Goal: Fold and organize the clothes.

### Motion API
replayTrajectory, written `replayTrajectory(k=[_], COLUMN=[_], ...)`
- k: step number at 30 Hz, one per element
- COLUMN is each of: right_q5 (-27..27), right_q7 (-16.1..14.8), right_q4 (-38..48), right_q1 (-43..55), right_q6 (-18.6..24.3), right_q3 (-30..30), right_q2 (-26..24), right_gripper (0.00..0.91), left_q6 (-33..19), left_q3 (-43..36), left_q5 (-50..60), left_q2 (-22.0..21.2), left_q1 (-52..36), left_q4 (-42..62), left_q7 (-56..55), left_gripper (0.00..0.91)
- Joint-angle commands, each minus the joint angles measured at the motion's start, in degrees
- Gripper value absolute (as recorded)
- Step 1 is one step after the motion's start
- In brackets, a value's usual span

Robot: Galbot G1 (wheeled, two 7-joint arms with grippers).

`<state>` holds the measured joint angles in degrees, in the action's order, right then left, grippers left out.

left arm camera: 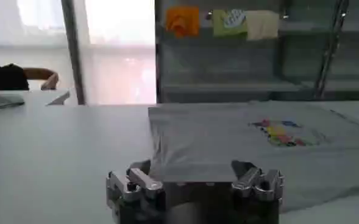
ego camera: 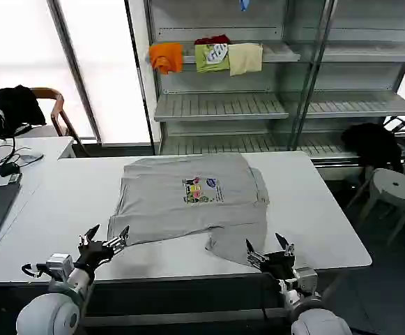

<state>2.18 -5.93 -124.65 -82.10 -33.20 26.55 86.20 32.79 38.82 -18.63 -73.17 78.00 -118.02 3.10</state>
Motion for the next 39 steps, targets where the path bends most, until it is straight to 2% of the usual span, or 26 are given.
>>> replayTrajectory(k=[1, 4, 7, 9, 10, 11, 12, 13, 14, 15, 16, 17, 18, 29, 39], right_q5=[2.0, 2.2, 2.4, 2.6, 2.8, 3.0, 3.1, 3.2, 3.2, 3.1, 3.1, 3.1, 3.1, 2.5, -3.9], right_q7=[0.6, 1.0, 1.3, 1.3, 1.4, 1.4, 1.4, 1.4, 1.3, 1.3, 1.2, 1.2, 1.2, 0.8, 3.4], right_q4=[1.3, 2.7, 3.8, 4.5, 4.9, 5.2, 5.6, 6.0, 6.2, 6.3, 6.4, 6.5, 6.4, 5.7, 3.7], right_q1=[-1.0, -0.1, 0.9, 1.3, 1.4, 1.4, 1.4, 1.4, 1.3, 1.3, 1.2, 1.1, 1.1, 1.2, 3.2], right_q6=[0.0, 0.0, 0.0, 0.0, 0.0, 0.0, 0.0, 0.0, 0.0, 0.0, 0.0, 0.1, 0.1, 0.2, 4.9], right_q3=[-0.6, -1.0, -1.5, -1.8, -1.9, -1.9, -2.0, -2.0, -1.9, -1.9, -1.9, -1.9, -1.8, -1.8, -1.0], right_q2=[0.2, 1.1, 2.2, 2.5, 2.6, 2.7, 2.7, 2.6, 2.6, 2.6, 2.6, 2.6, 2.6, 2.8, 3.7], right_gripper=[0.907, 0.907, 0.736, 0.393, 0.302, 0.101, 0.05, 0.0, 0.0, 0.0, 0.0, 0.0, 0.0, 0.0, 0.0], left_q6=[0.2, 0.2, 0.1, 0.1, 0.1, 0.0, 0.0, -0.1, -0.1, -0.2, -0.4, -0.4, -0.4, -2.0, -6.8], left_q3=[-0.7, -0.8, -0.8, -0.7, -0.7, -0.7, -0.7, -0.7, -0.6, -0.6, -0.6, -0.5, -0.5, -0.5, -0.1], left_q5=[1.7, 2.8, 2.6, 2.6, 2.6, 2.6, 2.6, 2.6, 2.5, 2.5, 2.4, 2.3, 2.3, 1.9, -0.2], left_q2=[0.1, -0.1, 0.0, 0.0, 0.0, 0.0, 0.0, 0.0, -0.1, -0.1, -0.1, -0.2, -0.2, -0.3, -0.9], left_q1=[1.0, 0.8, 1.0, 0.9, 0.8, 0.8, 0.8, 0.8, 0.8, 0.8, 0.9, 0.9, 1.0, 1.1, -1.6], left_q4=[3.5, 3.8, 4.0, 4.5, 4.7, 4.8, 5.1, 5.2, 5.2, 5.3, 5.4, 5.4, 5.4, 6.3, 5.3], left_q7=[-1.4, -1.3, -1.2, -1.2, -1.2, -1.1, -1.1, -1.1, -1.1, -1.1, -1.1, -1.1, -1.1, 0.5, 0.6], left_gripper=[0.907, 0.907, 0.907, 0.887, 0.877, 0.796, 0.715, 0.534, 0.524, 0.453, 0.232, 0.06, 0.03, 0.0, 0.0])
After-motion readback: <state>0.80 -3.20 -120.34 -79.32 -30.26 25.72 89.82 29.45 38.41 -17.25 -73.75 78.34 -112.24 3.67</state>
